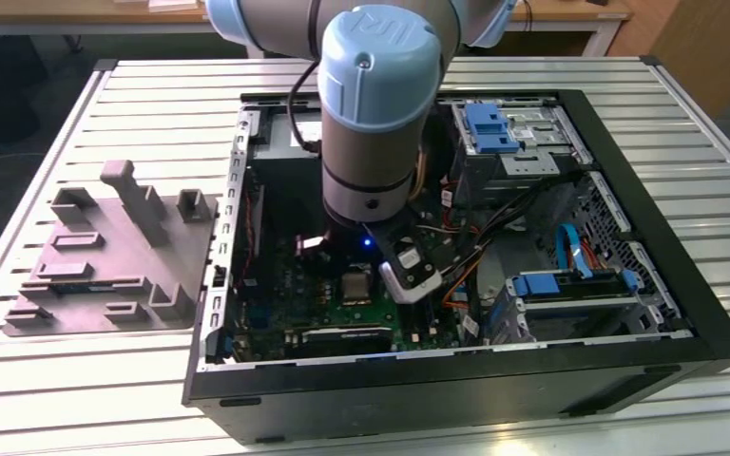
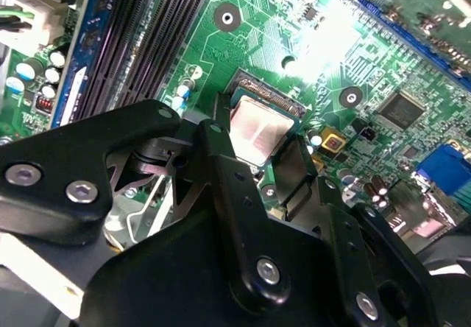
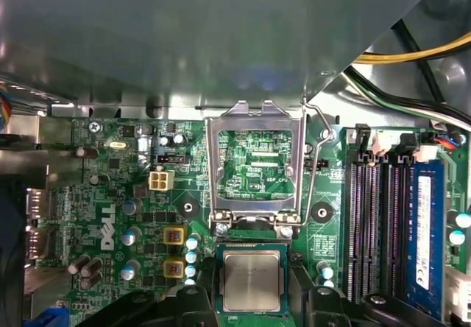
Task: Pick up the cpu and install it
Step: 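Place the cpu into insertion slot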
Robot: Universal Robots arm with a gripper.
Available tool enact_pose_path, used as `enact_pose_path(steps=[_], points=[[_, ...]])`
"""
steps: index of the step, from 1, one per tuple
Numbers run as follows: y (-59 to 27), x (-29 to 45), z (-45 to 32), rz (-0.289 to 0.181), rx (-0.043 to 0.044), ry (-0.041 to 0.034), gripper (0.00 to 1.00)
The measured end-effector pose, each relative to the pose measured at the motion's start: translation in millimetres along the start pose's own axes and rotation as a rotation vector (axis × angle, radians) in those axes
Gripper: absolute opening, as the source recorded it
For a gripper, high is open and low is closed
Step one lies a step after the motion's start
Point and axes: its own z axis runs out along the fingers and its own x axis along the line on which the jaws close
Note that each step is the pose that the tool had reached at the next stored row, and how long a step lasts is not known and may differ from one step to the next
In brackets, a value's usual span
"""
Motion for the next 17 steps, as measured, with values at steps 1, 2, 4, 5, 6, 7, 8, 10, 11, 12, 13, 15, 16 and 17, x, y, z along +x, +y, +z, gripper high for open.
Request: enact_pose_path(steps=[1, 2, 4, 5, 6, 7, 8, 10, 11, 12, 13, 15, 16, 17], points=[[0.0, 0.0, 0.7, 0.000, 0.0000, 0.0002, 0.47], [-0.1, 0.0, 0.9, 0.000, 0.0004, 0.0004, 0.47], [-0.2, 0.0, 1.1, 0.000, 0.0011, 0.0006, 0.47], [-0.2, 0.0, 1.2, 0.000, 0.0018, 0.0005, 0.47], [-0.4, 0.0, 1.3, 0.000, 0.0027, 0.0004, 0.47], [-0.5, -0.1, 1.2, 0.000, 0.0040, 0.0005, 0.47], [-0.5, -0.1, 1.2, 0.000, 0.0042, 0.0004, 0.47], [-0.5, 0.0, -0.2, 0.000, 0.0042, 0.0004, 0.47], [-0.5, 0.1, -1.3, 0.000, 0.0044, 0.0005, 0.47], [-0.4, 0.1, -1.9, 0.000, 0.0044, 0.0005, 0.47], [-0.4, 0.0, -2.0, 0.000, 0.0046, 0.0003, 0.47], [-0.4, 0.0, -2.0, 0.001, 0.0093, 0.0002, 0.47], [-0.4, 0.0, -1.9, 0.002, 0.0114, 0.0000, 0.47], [-0.4, 0.1, -1.8, 0.003, 0.0153, -0.0003, 0.47]])
